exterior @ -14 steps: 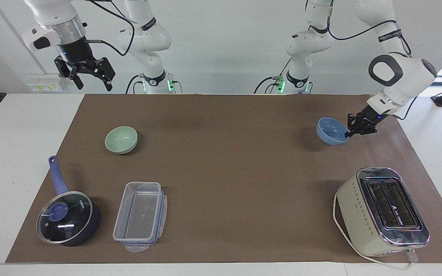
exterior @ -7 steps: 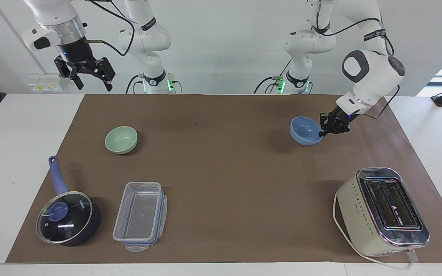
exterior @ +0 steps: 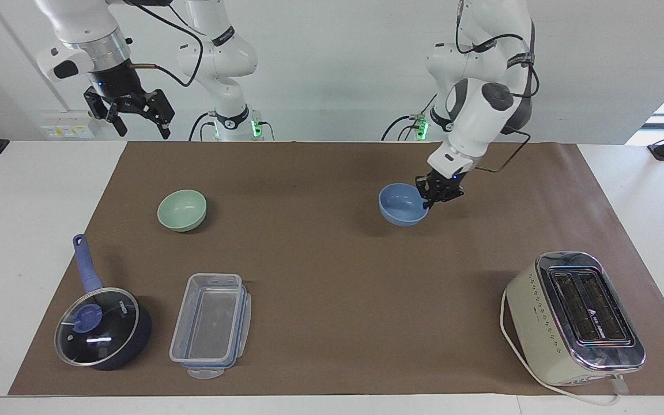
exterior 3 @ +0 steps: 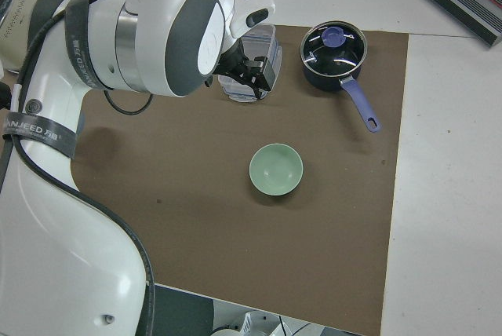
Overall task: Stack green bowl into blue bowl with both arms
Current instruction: 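Slide the blue bowl toward center while the right gripper reaches the green bowl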
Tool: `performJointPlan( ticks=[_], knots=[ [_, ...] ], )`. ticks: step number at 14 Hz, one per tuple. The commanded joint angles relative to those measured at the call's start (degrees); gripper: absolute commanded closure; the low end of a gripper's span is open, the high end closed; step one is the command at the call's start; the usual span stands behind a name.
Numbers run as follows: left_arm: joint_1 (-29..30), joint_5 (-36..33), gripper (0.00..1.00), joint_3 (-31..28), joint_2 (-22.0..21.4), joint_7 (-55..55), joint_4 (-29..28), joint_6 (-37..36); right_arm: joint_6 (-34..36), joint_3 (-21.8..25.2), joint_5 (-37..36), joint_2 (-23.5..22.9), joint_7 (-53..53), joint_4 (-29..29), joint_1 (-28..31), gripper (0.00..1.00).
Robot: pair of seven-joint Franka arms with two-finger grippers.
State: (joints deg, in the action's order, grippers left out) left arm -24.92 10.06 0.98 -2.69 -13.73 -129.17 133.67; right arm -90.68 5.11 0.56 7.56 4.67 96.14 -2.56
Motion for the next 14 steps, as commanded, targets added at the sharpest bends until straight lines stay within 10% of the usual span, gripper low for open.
performJointPlan(
  ticks=[1, 14],
  knots=[
    [-6.44, -3.82, 1.00, -1.07, 5.84, -11.64, 5.41, 0.71, -5.02, 0.16, -0.03, 0.70, -4.13, 5.01, 1.32, 0.00],
    [-13.67, -3.82, 1.00, -0.81, 11.92, -15.98, 5.51, 3.09, -32.88, 0.25, 0.49, -3.52, -20.40, 30.41, 8.53, 0.00]
  ],
)
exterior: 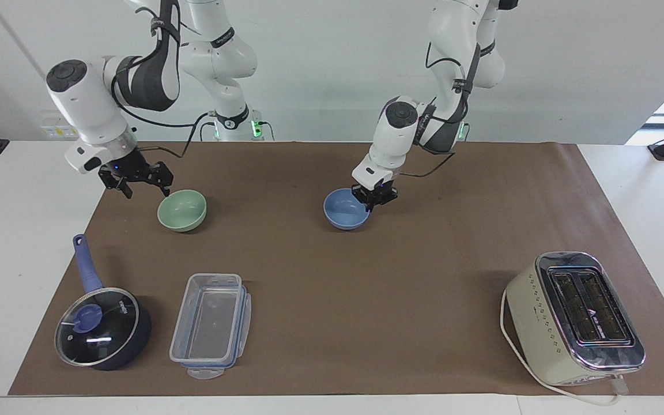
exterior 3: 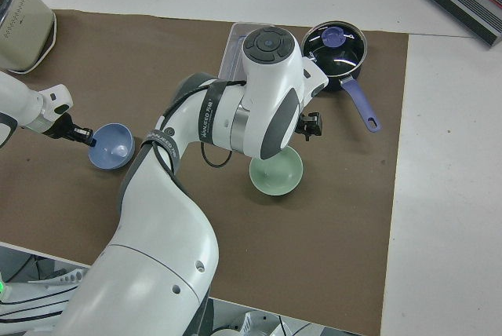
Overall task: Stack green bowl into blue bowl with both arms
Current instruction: 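Slide the blue bowl toward center while the right gripper reaches the green bowl, then release the blue bowl with the left gripper while the right gripper grasps the green bowl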
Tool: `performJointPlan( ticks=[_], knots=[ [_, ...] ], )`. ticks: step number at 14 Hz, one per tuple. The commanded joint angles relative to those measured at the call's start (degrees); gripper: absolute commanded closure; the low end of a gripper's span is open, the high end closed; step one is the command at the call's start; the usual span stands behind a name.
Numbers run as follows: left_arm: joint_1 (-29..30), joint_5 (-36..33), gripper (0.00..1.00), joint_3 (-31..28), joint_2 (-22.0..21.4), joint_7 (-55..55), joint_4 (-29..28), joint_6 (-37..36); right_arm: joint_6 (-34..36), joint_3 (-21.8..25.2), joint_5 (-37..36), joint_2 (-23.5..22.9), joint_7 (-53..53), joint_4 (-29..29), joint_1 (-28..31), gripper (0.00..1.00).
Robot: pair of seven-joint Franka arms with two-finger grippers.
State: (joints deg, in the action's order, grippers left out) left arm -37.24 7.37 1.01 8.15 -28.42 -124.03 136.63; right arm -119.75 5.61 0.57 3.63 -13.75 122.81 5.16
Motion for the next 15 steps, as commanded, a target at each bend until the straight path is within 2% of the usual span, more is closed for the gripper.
performJointPlan(
  ticks=[1, 2, 3, 5, 9, 11, 12, 15],
  knots=[
    [-1.17, -1.04, 0.75, -0.83, 1.08, -1.46, 0.63, 0.04, -4.95, -0.24, 0.49, 0.41, -2.07, 4.97, 0.73, 0.00],
    [-1.17, -1.04, 0.31, -0.83, 1.00, -1.11, 0.63, -0.14, -5.75, -0.24, 0.49, 0.24, -2.67, 5.59, 0.81, 0.00],
    [-0.91, -1.04, 0.00, -0.92, 0.39, -0.59, 0.63, -0.57, -7.06, -0.24, 0.49, -1.16, -3.99, 6.03, 1.16, 0.00],
    [0.32, -1.04, 0.00, -1.35, -2.33, 2.30, 0.81, -3.63, -12.67, -0.24, 0.49, -2.92, -6.10, 8.39, 2.57, 0.00],
    [8.21, -1.21, 0.00, -1.53, -10.76, 11.43, 0.72, -12.77, -13.58, -0.24, 0.75, -4.86, -6.28, 9.37, 3.19, 0.00],
    [13.40, -3.57, 0.00, -1.62, -14.20, 17.67, 0.81, -15.16, -13.75, -0.24, 0.75, -5.21, -7.59, 10.16, 3.28, 0.00],
    [15.51, -5.68, 0.00, -1.62, -15.52, 19.61, 0.81, -16.21, -14.71, -0.24, 0.75, -5.56, -8.65, 10.51, 3.62, 0.06],
    [22.45, -6.49, 0.00, -1.53, -16.23, 28.04, 5.18, -19.19, -14.98, -0.24, 0.75, -6.00, -9.98, 10.69, 3.80, 0.65]
  ],
)
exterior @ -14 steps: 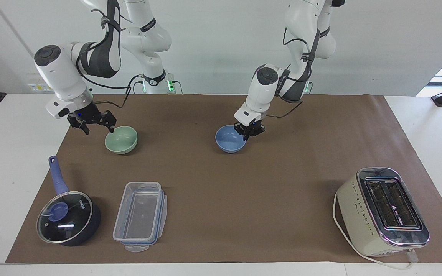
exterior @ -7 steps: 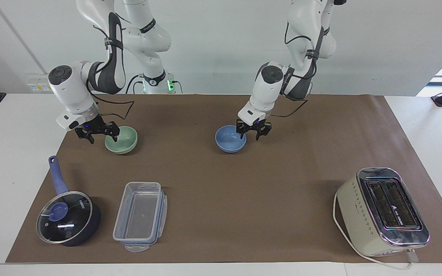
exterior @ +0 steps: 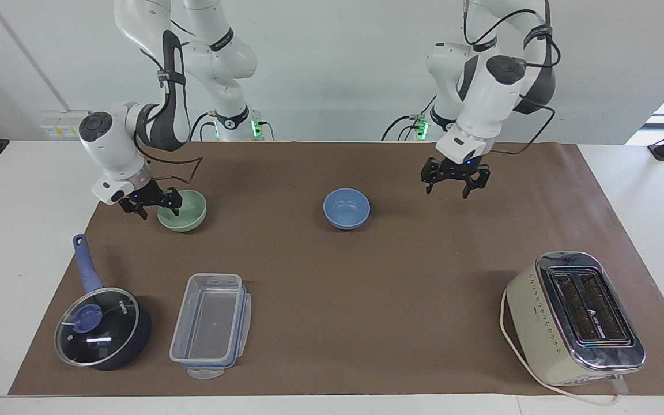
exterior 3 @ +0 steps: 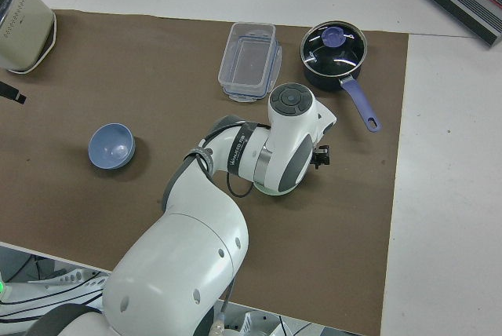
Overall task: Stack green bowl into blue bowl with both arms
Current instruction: 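Release the blue bowl with the left gripper while the right gripper grasps the green bowl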
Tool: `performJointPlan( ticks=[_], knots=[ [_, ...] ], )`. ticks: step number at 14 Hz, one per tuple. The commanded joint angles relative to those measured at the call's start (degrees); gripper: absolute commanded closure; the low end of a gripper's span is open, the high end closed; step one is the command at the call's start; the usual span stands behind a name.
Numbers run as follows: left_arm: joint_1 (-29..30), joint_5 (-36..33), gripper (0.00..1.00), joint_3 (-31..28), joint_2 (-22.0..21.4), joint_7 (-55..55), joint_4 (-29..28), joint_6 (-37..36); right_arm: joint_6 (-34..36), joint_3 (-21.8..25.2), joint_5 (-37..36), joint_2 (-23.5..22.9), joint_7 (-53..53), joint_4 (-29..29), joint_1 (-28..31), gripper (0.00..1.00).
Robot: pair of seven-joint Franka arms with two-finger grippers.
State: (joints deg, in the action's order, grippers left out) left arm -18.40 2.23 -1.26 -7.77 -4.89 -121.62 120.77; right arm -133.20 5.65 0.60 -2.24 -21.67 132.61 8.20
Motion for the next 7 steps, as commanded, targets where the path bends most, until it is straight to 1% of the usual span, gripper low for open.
performJointPlan(
  ticks=[1, 2, 5, 7],
  knots=[
    [5.38, -1.44, 0.00, 0.74, 0.03, 7.06, 6.10, -6.48, -1.45, -0.29, 0.72, -0.22, -1.97, 0.81, 0.76, 0.84],
    [7.22, -1.44, 0.00, 0.74, 0.65, 9.70, 9.79, -9.99, -1.28, -0.29, 0.72, -0.40, -1.54, 0.81, 0.68, 1.00],
    [11.27, -1.79, 0.00, 0.65, 2.06, 15.60, 19.82, -17.38, -0.67, -0.29, 0.72, -0.92, -1.62, -0.24, 0.85, 1.00],
    [12.34, -1.97, 0.00, 0.74, 3.11, 16.93, 24.92, -20.82, 0.65, -0.37, 0.81, -0.14, -1.62, -0.68, 0.76, 1.00]
  ],
)
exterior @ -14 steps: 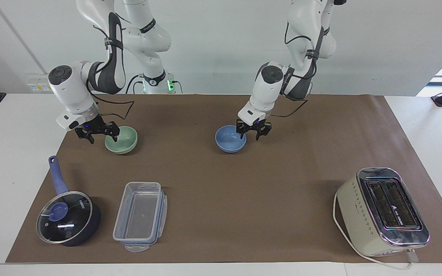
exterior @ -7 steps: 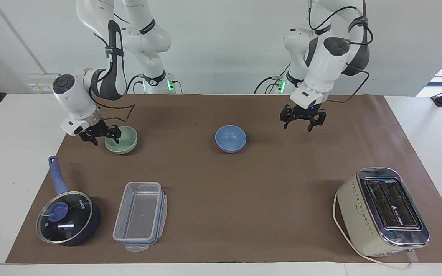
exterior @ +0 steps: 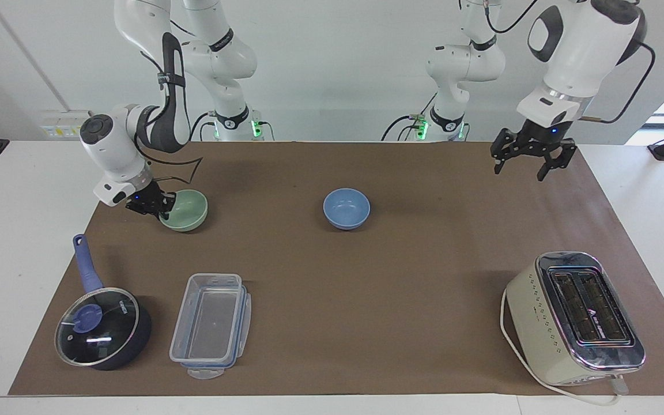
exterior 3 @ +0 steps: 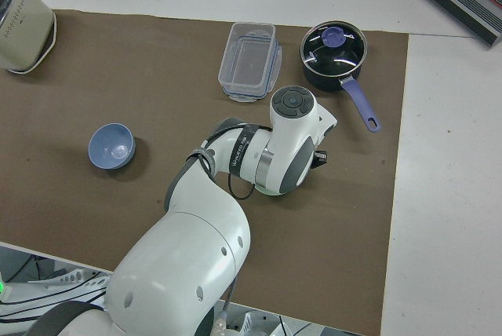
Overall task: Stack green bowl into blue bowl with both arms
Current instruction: 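Release the blue bowl with the left gripper while the right gripper grasps the green bowl, then carry the green bowl with the right gripper over the blue bowl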
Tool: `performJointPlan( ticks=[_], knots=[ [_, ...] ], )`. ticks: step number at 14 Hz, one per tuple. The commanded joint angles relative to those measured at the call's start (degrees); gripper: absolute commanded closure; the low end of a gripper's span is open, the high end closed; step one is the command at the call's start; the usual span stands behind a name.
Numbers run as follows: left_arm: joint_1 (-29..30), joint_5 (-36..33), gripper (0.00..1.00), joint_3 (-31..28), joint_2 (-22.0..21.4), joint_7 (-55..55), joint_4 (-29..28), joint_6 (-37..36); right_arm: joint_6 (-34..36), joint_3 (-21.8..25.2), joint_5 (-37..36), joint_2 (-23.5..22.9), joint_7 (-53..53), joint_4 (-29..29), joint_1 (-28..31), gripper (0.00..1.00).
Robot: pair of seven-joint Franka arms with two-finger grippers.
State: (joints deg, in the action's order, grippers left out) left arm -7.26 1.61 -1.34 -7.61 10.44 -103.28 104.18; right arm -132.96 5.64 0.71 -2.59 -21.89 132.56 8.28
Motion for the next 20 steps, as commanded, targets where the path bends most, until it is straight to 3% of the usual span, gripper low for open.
performJointPlan(
  ticks=[1, 5, 8, 11, 16, 20],
  knots=[
    [1.45, -1.26, 0.00, 0.73, 3.91, 1.68, 8.95, -5.38, 1.99, -0.36, 0.69, 1.09, -1.48, -1.25, 0.69, 1.00],
    [2.33, -1.09, 0.00, 0.73, 10.06, 1.68, 19.60, -14.17, 10.34, -0.54, 1.22, 5.04, -1.75, -5.73, -0.01, 1.00],
    [2.07, -1.00, 0.00, 0.82, 8.32, 1.60, 17.33, -15.32, 14.73, -0.71, 5.96, 8.29, -0.70, -8.71, -2.73, 1.00],
    [1.72, -1.09, 0.00, 0.73, 7.43, 0.98, 16.01, -16.02, 20.19, -1.33, 5.97, 9.09, 8.41, -14.86, -6.68, 1.00],
    [3.39, -1.26, 0.00, 0.73, 6.82, 0.98, 16.62, -18.93, 19.67, -2.03, 4.65, 7.26, 26.77, -19.00, -18.10, 1.00],
    [3.39, -1.88, 0.00, 0.73, 6.64, 0.54, 16.62, -19.45, 19.32, -2.03, 4.65, 0.85, 41.89, -23.74, -28.64, 1.00]
  ],
)
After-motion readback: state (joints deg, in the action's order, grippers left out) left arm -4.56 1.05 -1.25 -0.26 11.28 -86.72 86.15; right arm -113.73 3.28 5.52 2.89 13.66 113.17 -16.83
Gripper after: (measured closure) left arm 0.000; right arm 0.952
